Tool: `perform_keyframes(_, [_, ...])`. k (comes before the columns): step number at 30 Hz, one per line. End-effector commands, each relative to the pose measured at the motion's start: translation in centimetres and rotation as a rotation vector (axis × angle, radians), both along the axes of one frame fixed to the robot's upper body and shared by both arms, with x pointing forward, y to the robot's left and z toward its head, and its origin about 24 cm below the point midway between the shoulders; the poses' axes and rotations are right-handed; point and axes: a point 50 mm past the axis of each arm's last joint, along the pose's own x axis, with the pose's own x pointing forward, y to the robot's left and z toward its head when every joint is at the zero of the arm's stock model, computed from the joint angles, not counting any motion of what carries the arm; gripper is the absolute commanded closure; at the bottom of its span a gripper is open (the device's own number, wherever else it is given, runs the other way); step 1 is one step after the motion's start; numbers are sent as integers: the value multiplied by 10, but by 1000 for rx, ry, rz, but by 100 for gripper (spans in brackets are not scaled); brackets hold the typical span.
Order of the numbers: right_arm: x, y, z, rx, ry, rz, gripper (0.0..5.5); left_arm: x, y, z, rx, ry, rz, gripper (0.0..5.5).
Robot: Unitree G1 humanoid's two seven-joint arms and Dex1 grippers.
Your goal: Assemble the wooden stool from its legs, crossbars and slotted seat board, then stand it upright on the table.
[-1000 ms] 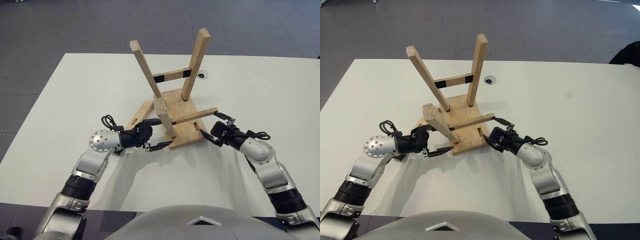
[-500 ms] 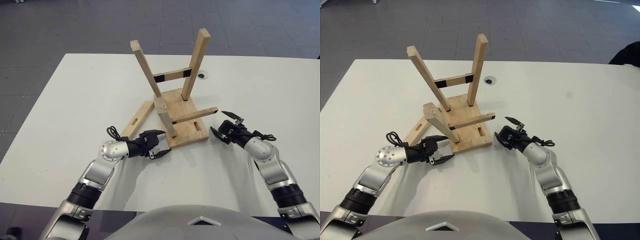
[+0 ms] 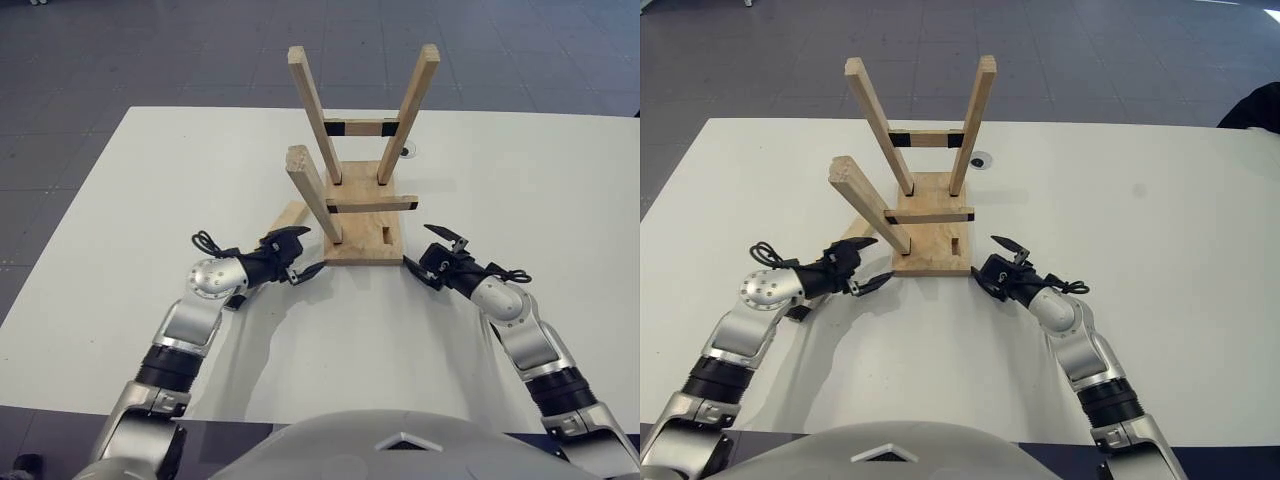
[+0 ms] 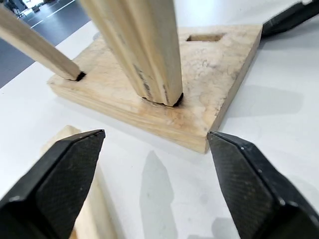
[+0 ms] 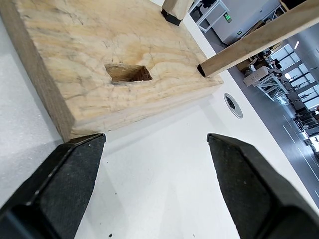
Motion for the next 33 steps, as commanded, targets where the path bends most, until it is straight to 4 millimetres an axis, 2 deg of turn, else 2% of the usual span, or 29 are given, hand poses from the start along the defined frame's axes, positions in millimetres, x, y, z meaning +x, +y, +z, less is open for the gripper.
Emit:
perform_keyframes(1, [-5,-13,2,-13,10,-83,172,-8,45,62,-255,49,71,169])
perform_keyframes(3, [-8,-14,3,-8,6,-104,172,2,63,98,-392,-12,132,169])
perform_keyframes(5, [-9,-16,4,-9,5,-122,172,27,59,156,-564,-163,159,169])
perform_keyframes(7, [-7,-16,6,-16,1,-122,172,44,36,196,-680,-251,159,169])
perform_keyframes(9, [-5,-15,7,-21,-3,-114,172,50,5,215,-753,-249,112,169])
perform_keyframes(11, [-5,-15,8,-24,-6,-112,172,49,-24,221,-763,-191,45,169])
perform_keyframes(14, [-3,-12,8,-29,-7,-102,172,43,-52,211,-710,-64,-9,169])
perform_keyframes(19, [0,-8,7,-34,-12,-88,172,37,-61,197,-616,7,-29,169])
perform_keyframes(23, [2,-7,7,-38,-16,-85,172,30,-61,199,-593,32,-51,169])
perform_keyframes(26, [3,-6,8,-39,-20,-82,172,32,-60,217,-657,-21,-64,169])
perform_keyframes(30, [3,-4,8,-42,-22,-69,172,30,-56,273,-888,-163,-149,169])
perform_keyframes(32, [2,-3,7,-43,-20,-64,172,28,-54,280,-901,-176,-165,169])
perform_keyframes(33, [1,-3,7,-43,-19,-63,172,30,-54,269,-861,-146,-151,169])
